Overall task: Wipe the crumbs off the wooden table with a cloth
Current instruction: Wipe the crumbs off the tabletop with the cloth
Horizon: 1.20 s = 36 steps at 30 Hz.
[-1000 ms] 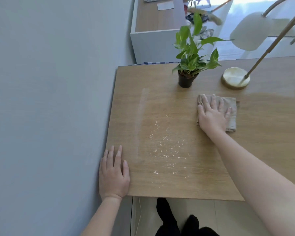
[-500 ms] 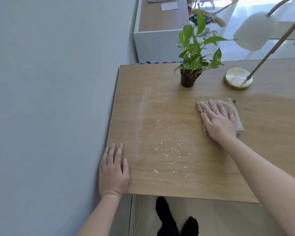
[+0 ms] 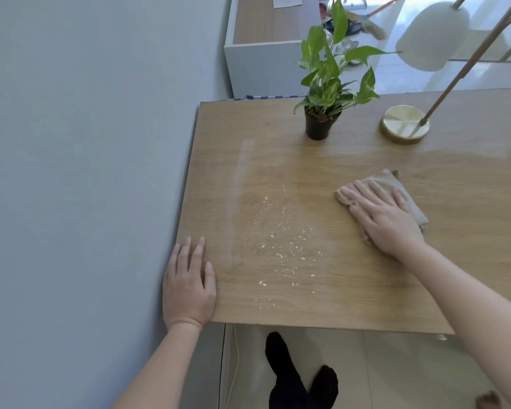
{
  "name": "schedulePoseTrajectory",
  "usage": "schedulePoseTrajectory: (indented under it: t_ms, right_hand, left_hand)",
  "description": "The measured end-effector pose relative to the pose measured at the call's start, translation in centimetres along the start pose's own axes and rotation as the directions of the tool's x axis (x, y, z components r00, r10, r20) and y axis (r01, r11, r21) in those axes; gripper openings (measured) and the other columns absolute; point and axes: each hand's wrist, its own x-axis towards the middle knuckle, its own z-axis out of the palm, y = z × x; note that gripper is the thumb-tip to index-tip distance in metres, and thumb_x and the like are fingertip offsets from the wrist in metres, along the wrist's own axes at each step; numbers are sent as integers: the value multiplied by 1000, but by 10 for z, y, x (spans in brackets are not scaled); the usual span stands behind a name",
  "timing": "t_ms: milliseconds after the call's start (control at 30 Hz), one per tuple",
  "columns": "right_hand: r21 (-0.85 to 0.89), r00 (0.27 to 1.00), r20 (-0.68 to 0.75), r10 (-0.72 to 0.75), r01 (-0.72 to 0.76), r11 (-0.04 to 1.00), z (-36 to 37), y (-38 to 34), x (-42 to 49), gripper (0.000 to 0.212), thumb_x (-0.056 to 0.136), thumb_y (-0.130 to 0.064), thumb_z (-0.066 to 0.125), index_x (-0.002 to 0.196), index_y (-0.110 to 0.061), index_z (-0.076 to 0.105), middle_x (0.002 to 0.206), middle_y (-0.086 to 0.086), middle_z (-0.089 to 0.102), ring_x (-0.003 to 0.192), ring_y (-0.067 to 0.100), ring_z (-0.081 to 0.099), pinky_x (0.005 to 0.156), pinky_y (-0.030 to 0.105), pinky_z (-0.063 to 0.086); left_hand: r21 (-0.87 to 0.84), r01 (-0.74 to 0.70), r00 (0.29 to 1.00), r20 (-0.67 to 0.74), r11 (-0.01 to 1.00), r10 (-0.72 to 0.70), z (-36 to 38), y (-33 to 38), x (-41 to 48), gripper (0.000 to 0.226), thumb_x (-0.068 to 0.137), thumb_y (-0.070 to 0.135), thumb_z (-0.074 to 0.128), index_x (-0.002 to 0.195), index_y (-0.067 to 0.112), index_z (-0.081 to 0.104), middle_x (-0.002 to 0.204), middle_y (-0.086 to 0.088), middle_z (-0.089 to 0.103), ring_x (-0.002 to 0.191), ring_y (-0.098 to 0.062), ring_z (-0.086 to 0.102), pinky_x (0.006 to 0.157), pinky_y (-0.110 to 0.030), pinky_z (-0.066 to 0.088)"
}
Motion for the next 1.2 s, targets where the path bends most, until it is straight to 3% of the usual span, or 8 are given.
schedulePoseTrajectory:
  t_ms: [100,167,367,533,667,833,1033,1200]
  right_hand:
    - [51,979,-42,200,-198,979,4,-31,31,54,110,-62,13,163,-59,12,176,-22,1,164,9,-7,131,47,-15]
    - [60,979,-44,198,-195,979,12,-57,42,56,109,-64,12,164,-57,12,176,-20,-1,164,12,-7,130,49,-16]
    - [40,993,26,-118,117,992,44,-105,0,53,110,-66,10,162,-61,12,174,-24,1,164,12,-5,132,51,-12]
    - [-33,924,150,-351,360,932,44,-46,-92,47,112,-65,13,158,-69,9,171,-34,3,161,0,-11,133,44,-8]
    - [-8,980,96,-174,176,984,21,-14,-65,47,109,-67,12,157,-70,15,173,-31,7,161,-2,-8,133,44,-8]
    - [28,997,-18,73,-72,997,38,-76,-20,53,109,-65,10,162,-61,12,176,-22,2,164,10,-7,131,48,-12]
    - [81,965,110,-237,229,970,69,-127,-82,48,111,-63,4,158,-68,16,172,-29,1,163,5,-11,131,47,-15]
    - [18,901,219,-374,379,925,62,-65,-148,44,113,-60,6,154,-73,17,169,-38,8,160,-4,-14,132,42,-11]
  left_hand:
    - [-1,-2,1000,-7,1000,2,-1,1,-1,59,104,42,37,161,26,46,169,-3,41,158,-27,31,128,-47,30]
    - [-5,-8,1000,-16,1000,8,-1,1,-1,60,104,41,37,160,25,47,169,-4,42,157,-28,32,128,-48,30]
    - [8,2,1000,-6,1000,-2,0,1,-2,60,104,43,35,161,26,45,169,-3,40,157,-28,32,128,-47,29]
    - [5,8,1000,-5,1000,-7,0,2,-3,60,104,43,35,161,27,45,169,-3,40,157,-28,31,129,-48,28]
    - [3,4,1000,-9,1000,-4,-1,2,-2,61,104,43,35,161,27,45,170,-3,40,157,-28,31,128,-47,28]
    - [-2,5,1000,-16,1000,-5,2,0,-3,60,104,43,35,161,27,46,169,-3,41,157,-28,31,128,-47,29]
    - [0,2,1000,-18,1000,-2,2,1,-3,60,104,42,35,161,26,46,169,-4,40,157,-29,31,129,-47,28]
    - [2,9,1000,-16,1000,-9,2,0,-3,60,104,43,34,161,27,45,170,-3,39,158,-29,31,128,-49,30]
